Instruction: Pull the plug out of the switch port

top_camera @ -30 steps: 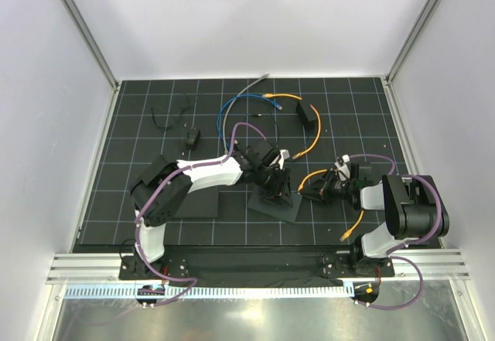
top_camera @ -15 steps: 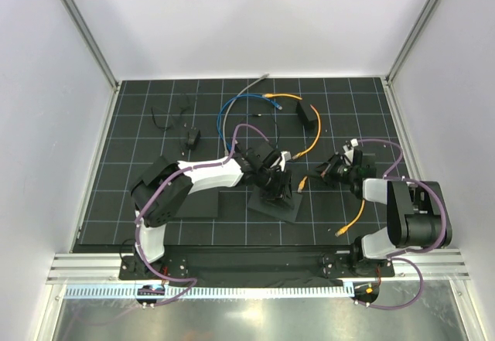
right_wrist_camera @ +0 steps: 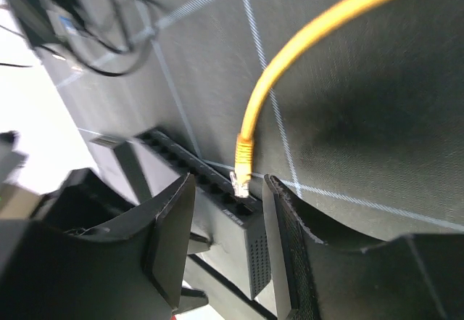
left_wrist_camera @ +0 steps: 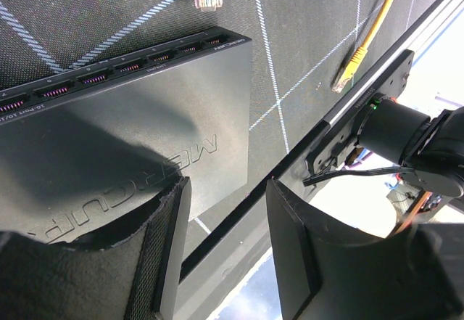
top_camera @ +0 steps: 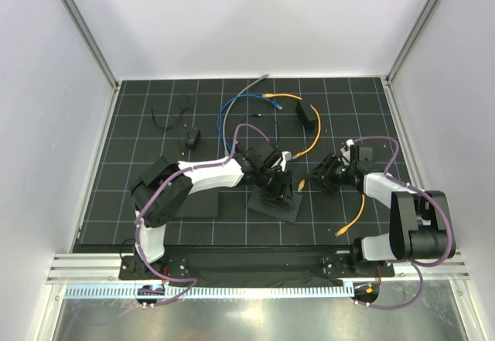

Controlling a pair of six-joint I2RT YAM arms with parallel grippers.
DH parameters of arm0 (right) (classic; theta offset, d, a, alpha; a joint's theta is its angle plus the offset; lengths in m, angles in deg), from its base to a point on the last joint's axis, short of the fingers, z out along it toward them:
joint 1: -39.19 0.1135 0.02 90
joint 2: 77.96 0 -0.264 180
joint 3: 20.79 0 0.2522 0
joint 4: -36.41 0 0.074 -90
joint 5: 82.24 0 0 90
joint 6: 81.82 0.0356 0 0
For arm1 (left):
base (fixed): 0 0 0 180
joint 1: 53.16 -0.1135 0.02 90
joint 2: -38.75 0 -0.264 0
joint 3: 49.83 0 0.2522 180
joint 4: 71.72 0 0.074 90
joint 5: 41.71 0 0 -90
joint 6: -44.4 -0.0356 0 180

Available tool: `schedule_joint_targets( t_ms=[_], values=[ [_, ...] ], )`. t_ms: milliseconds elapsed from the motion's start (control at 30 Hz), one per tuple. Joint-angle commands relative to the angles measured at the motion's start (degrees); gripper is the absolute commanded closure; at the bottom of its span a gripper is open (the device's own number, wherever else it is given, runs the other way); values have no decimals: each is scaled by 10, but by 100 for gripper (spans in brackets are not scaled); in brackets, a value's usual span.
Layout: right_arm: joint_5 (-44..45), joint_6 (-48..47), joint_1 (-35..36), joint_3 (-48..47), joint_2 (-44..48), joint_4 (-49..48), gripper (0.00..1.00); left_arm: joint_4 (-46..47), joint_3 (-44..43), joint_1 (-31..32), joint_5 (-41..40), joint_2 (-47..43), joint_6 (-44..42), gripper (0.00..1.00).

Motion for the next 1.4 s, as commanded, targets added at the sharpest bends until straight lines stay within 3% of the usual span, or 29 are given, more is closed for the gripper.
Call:
schedule_joint_targets(
  t_ms=[0,233,567,667,767,900,1133,1367],
  values=[
    [46,12,40,-31,-27,32,50,-66,6,6,-54,10,-30,48],
    [150,38,115,-80,-46,79,55,-69,7,8,-54,0,-31,48],
    [206,44,126,-104,-93,93,64,-71,7,8,-56,-9,-37,48],
    [209,43,129,-113,-108,93,70,-75,7,8,-60,-13,-40,48],
    [217,42,129,-124,-103,102,87,-82,6,8,-68,-20,-44,48],
    [257,41,122,-153,-59,157,99,-89,10,8,-91,-39,-52,48],
    [246,40,47,-257,-11,226,99,-86,19,6,-108,-50,-56,48],
    [172,113,18,-357,-103,118,99,-71,48,6,-149,-92,-60,50]
  ],
)
